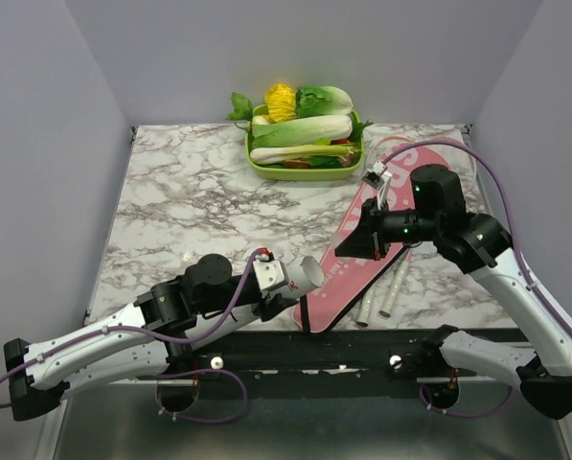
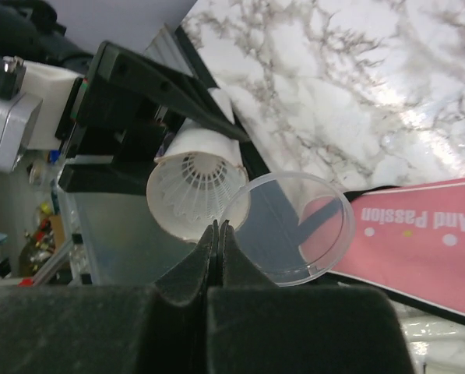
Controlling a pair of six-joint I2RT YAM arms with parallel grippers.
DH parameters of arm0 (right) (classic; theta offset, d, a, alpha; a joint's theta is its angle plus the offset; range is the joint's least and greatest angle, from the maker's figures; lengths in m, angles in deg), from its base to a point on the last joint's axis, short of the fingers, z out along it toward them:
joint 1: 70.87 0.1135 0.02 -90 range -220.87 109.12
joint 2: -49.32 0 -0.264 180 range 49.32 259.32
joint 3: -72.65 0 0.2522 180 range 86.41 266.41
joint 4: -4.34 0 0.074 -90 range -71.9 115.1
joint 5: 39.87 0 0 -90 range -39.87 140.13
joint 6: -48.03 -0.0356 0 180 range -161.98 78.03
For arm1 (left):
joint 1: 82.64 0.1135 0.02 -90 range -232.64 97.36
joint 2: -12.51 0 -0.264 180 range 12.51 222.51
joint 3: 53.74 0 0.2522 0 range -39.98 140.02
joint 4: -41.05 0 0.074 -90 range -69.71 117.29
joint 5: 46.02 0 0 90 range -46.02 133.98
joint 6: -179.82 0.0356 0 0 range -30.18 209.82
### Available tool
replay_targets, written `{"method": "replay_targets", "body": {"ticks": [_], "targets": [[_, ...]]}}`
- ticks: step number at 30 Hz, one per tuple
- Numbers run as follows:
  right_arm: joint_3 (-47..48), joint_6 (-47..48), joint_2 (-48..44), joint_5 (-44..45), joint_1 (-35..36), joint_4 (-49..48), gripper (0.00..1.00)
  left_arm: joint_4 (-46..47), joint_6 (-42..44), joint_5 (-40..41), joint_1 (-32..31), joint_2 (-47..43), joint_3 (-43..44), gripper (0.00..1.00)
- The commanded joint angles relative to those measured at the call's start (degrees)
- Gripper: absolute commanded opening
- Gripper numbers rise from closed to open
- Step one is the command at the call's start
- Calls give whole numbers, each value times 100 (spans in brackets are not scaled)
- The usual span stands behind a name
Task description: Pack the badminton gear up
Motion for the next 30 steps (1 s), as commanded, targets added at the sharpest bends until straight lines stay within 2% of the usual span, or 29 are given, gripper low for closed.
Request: {"method": "replay_targets", "body": {"ticks": [1,11,30], "targets": [[-318,-190,-127,-717,258,-217,1,-39,-430,-378,-13,-121,120,0],[-556,-480,-189,-744,855,-709,1,-21,-448,-792,-22,-24,128,0],[-643,-682,-189,-534,1444,-974,1,-12,-439,-555,-22,-68,120,0]]}}
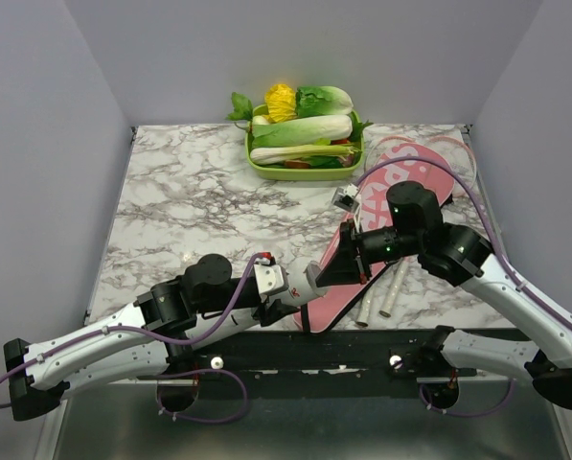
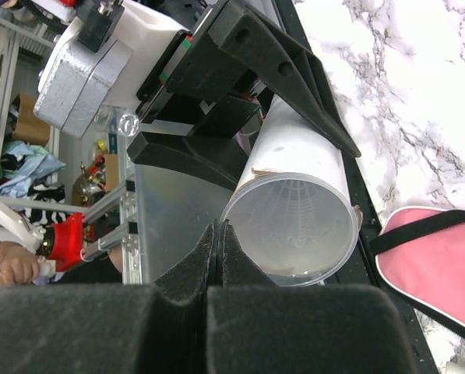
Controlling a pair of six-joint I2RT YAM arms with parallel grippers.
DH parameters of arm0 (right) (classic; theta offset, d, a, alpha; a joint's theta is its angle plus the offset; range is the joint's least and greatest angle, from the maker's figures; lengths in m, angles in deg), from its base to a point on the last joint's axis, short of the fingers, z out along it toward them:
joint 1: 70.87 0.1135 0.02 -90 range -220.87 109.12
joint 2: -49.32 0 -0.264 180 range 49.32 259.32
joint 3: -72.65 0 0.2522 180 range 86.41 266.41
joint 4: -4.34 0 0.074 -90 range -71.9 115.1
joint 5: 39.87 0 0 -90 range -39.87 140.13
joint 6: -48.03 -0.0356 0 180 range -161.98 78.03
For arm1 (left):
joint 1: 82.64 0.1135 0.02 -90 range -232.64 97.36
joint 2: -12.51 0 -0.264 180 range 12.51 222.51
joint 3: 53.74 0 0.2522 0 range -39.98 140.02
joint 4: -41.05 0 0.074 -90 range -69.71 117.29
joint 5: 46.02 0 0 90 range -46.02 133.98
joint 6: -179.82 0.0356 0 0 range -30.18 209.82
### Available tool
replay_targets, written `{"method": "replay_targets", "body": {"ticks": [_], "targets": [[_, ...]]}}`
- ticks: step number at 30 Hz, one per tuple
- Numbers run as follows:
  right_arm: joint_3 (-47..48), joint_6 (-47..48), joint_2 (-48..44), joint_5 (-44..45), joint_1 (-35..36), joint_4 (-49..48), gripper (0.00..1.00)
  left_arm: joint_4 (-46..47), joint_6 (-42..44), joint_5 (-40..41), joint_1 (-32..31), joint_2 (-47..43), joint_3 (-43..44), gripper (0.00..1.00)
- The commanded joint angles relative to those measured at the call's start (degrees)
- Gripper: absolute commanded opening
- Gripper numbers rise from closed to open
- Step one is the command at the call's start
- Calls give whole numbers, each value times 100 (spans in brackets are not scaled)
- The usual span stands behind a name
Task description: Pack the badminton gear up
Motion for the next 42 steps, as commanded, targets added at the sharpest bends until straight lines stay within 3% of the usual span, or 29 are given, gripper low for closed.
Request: {"method": "replay_targets", "body": {"ticks": [1,20,40,41,42], "targets": [[-97,-92,-134,59,148,-110,1,-10,-424,59,-22,-57,120,0],[-361,-251,-108,322,316,-550,1,25,-424,25,-22,-110,93,0],[-695,-409,24,-20,324,-1191,1,25,-424,33,-22,-101,93,0],[-713,-435,24,-20,316,-1218,1,25,-424,42,-22,-101,93,0],[-730,-444,32,-72,324,-1235,8,33,-424,42,-22,-110,93,0]]}}
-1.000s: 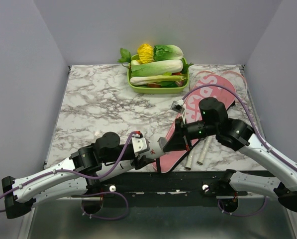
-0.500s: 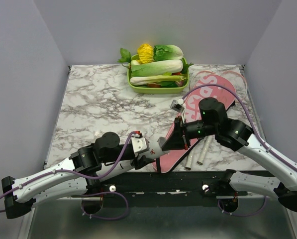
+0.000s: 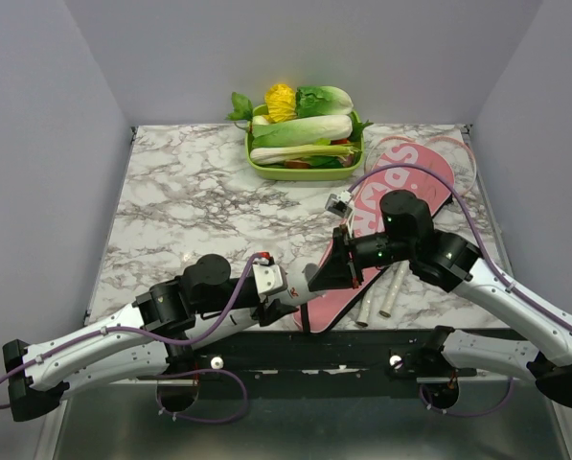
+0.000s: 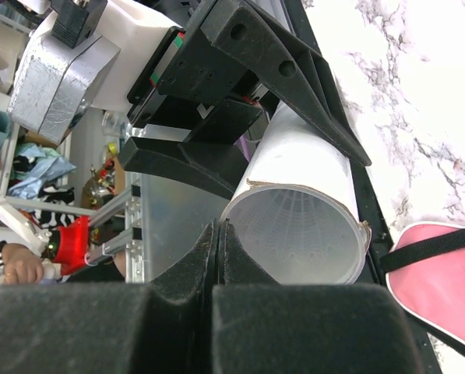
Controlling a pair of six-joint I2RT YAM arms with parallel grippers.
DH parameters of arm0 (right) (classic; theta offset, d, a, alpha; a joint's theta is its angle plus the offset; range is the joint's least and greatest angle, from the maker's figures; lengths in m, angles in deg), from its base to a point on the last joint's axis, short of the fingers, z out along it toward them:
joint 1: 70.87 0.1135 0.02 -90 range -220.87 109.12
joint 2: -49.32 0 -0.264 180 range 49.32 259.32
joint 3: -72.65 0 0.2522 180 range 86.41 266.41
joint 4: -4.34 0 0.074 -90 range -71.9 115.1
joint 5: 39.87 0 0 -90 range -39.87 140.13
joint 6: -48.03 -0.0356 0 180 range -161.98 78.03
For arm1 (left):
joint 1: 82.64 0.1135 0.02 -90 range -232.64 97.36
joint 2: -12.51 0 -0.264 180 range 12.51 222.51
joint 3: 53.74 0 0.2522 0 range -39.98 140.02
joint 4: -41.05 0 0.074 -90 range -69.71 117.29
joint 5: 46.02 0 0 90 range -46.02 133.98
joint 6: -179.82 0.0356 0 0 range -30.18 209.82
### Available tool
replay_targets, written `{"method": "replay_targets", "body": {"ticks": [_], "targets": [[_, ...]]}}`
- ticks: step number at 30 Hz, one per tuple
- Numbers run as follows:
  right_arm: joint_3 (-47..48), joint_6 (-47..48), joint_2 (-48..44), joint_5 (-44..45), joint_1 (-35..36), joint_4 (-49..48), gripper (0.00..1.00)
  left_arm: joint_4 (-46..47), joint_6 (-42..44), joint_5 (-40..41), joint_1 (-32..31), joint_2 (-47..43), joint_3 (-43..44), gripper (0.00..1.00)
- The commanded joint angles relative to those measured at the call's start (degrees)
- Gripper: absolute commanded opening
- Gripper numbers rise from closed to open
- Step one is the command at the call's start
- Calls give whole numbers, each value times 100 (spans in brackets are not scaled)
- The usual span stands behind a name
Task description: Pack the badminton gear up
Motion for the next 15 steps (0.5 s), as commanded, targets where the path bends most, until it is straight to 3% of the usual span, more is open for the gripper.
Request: {"method": "replay_targets", "body": {"ticks": [1,8,15], "targets": [[-195,-105,78,-180,45,-426,12,77,-424,-8,-22,-58,93,0],[-440,-316,78,-347,89,-761,36,86,-415,0,-22,-84,84,0],[-625,-518,-44,118,89,-858,45,121,-406,1,-22,-181,67,0]]}}
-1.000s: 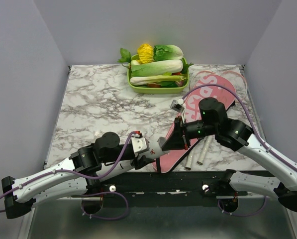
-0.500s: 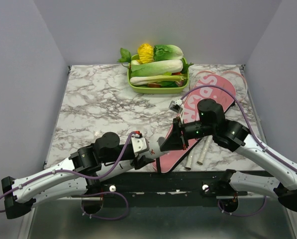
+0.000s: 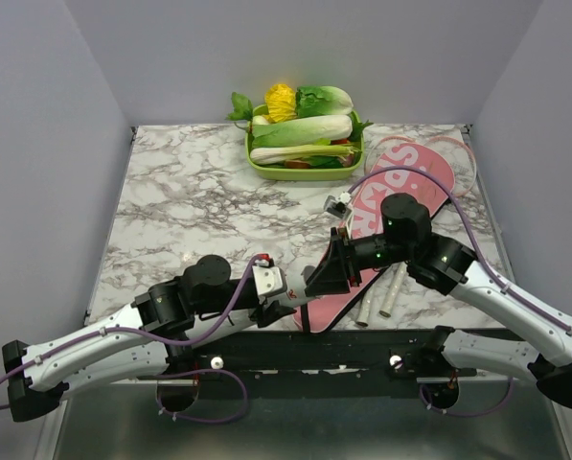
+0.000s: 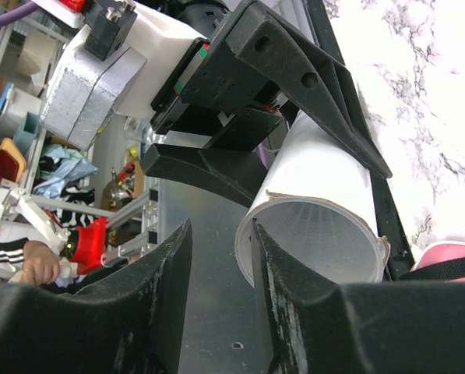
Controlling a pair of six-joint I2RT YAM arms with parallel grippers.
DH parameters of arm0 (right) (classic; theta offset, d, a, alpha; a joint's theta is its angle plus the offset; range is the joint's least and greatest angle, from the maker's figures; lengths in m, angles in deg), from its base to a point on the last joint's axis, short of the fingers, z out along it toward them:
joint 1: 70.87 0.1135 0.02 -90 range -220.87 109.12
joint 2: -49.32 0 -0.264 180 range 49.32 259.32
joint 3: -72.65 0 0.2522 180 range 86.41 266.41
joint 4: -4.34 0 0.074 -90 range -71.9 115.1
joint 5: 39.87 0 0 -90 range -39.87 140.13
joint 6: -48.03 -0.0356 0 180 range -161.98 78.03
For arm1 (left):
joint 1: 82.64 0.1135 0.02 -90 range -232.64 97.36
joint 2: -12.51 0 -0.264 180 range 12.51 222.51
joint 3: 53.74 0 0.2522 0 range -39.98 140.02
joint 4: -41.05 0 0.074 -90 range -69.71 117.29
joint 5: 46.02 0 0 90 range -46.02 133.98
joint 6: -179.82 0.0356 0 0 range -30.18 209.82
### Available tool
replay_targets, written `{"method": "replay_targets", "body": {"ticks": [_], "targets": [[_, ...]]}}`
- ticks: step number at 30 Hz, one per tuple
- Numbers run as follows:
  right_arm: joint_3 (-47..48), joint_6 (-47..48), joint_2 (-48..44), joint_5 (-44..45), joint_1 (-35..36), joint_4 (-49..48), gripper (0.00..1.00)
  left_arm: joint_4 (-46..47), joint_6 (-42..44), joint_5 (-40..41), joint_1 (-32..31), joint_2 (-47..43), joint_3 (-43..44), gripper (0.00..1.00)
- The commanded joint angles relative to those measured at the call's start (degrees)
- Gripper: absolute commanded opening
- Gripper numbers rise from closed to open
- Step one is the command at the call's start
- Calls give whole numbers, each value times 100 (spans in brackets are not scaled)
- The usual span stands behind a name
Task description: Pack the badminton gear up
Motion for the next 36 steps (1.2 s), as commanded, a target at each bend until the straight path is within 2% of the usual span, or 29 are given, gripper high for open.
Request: {"method": "replay_targets", "body": {"ticks": [1,10,21,27,30,31,34,36], "targets": [[-267,-142,-38,448,78,-115,47,311,-476,-10,-22,-154,58,0],[-750,-696,-328,1240,86,-527,48,408,-476,-90,-22,-356,32,0],[-1251,-1092,-574,1372,86,-1020,49,434,-476,-63,-22,-409,23,0],[-1515,-1013,-592,1284,78,-1055,38,443,-485,68,-22,-462,14,0],[-1586,-917,-592,1302,78,-941,27,443,-494,191,-22,-524,5,0],[-1577,-873,-575,1310,86,-784,19,443,-494,218,-22,-532,5,0],[-1533,-679,-522,1179,95,-520,8,417,-520,376,-22,-541,14,0],[-1498,-530,-496,1100,165,-388,6,417,-529,533,-22,-559,5,0]]}}
